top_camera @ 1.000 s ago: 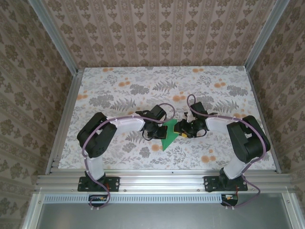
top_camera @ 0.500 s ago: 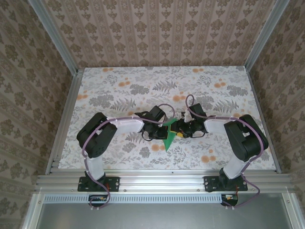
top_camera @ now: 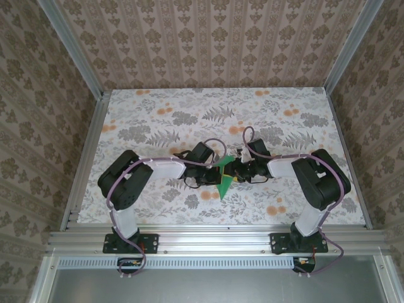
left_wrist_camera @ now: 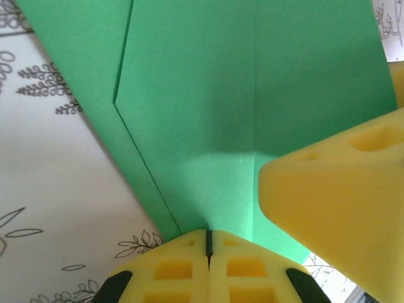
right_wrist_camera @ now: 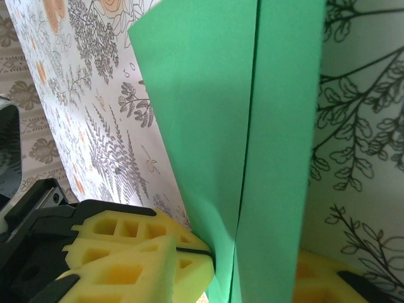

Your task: Fold a paper plane with a square sheet of paper (pick it up from the middle)

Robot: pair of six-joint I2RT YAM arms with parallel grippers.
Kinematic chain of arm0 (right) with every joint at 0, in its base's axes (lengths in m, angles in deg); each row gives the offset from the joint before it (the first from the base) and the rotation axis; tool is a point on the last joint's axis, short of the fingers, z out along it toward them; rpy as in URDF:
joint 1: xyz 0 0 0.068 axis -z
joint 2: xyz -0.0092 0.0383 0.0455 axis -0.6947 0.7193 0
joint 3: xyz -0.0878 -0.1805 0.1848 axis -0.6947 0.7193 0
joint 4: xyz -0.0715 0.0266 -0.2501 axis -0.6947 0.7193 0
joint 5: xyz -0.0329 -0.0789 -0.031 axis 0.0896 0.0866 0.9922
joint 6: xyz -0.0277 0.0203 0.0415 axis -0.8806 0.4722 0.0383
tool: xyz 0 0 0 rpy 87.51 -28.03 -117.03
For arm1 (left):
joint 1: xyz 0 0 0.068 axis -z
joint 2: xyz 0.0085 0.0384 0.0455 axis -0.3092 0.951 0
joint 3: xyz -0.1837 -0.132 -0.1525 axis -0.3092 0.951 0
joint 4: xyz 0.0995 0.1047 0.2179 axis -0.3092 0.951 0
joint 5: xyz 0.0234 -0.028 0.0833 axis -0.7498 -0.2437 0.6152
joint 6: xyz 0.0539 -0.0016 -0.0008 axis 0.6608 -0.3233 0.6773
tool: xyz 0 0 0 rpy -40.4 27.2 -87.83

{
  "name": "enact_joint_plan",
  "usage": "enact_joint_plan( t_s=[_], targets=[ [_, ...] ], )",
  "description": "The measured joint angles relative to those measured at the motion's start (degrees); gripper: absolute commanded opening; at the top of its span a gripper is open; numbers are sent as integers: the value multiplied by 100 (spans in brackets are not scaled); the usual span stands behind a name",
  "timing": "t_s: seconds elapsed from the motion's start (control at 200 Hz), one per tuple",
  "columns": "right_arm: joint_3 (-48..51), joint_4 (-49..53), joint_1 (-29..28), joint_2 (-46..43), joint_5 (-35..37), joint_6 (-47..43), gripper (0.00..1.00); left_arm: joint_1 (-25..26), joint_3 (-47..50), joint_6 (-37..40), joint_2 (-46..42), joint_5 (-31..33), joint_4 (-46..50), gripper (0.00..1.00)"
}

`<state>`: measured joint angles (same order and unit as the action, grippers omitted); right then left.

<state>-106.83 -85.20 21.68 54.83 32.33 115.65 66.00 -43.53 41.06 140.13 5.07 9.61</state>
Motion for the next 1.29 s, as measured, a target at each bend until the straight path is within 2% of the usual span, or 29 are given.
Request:
enact_joint_plan(
  t_s=[0.13, 0.455, 0.66, 0.815, 0.99, 1.13, 1.295],
  targets=[
    [4, -138, -9, 24, -2, 4, 18, -9, 79, -42, -24, -28, -120, 0],
    [-35, -133, -9, 24, -11, -79, 6, -48, 317, -129, -258, -28, -280, 3],
    [-341, 592, -9, -90, 98, -496, 4, -118, 520, -155, -835, 13, -275, 10],
    [-734, 1602, -13, -505, 518, -990, 4, -197, 662, -170, -1478, 251, -225, 12],
    [-1526, 3392, -79, -1287, 1825, -1808, 4, -341, 800, -227, -2479, 1088, 282, 14],
    [-2575, 4955, -446, -1663, 3781, -2341, 5, -581, 1008, -413, -3230, 1895, 890, 15],
    [-3536, 6376, -1038, -1392, 5759, -2603, 6, -997, 1379, -678, -3783, 2610, 1580, 18]
  ],
)
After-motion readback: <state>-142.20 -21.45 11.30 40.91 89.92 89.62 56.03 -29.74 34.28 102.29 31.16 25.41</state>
